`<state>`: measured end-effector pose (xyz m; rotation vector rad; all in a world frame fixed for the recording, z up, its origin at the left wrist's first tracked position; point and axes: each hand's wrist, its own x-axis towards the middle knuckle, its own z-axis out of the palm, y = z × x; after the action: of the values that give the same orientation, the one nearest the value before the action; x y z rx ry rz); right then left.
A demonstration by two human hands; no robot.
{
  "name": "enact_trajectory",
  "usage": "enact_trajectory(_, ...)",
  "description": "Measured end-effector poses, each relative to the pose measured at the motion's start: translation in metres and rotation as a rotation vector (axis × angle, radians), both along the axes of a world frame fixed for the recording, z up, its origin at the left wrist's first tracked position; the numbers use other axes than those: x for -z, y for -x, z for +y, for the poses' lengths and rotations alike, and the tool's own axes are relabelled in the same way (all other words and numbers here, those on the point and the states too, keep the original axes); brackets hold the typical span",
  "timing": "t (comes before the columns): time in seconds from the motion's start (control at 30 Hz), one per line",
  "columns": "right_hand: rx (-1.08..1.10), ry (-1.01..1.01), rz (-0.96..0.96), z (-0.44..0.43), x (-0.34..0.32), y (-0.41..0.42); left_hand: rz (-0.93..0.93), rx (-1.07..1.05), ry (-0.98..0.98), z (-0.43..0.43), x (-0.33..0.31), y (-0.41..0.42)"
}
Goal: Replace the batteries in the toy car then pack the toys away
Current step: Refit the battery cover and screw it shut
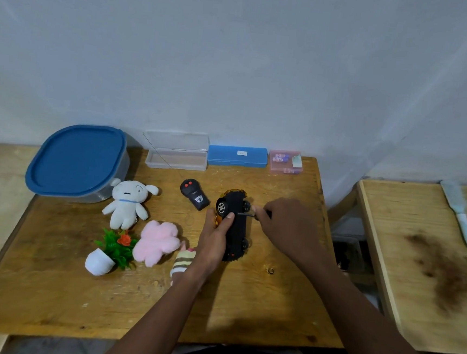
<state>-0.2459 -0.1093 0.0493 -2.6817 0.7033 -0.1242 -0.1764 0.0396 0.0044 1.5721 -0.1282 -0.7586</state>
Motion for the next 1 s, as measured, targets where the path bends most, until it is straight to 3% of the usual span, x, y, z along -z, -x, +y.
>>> enact_trajectory(0.2,-0.055,-0.230,-0.046,-0.003,0.001,0.004,0.024,-0.006,0.018,0.000,0.004,-0.001)
enact_trajectory(0.53,-0.009,-0.088,-0.051,-0.006,0.001,0.000,0.032,-0.031,0.023,-0.004,0.009,-0.007)
enact_trajectory(0.73,0.045,-0.249,0.006,-0.006,0.016,0.000,0.085,-0.033,0.052,-0.008,0.010,-0.011)
enact_trajectory(1.0,0.269,-0.664,-0.201,-0.003,0.032,0.003,0.495,-0.136,0.200,-0.011,-0.001,-0.015)
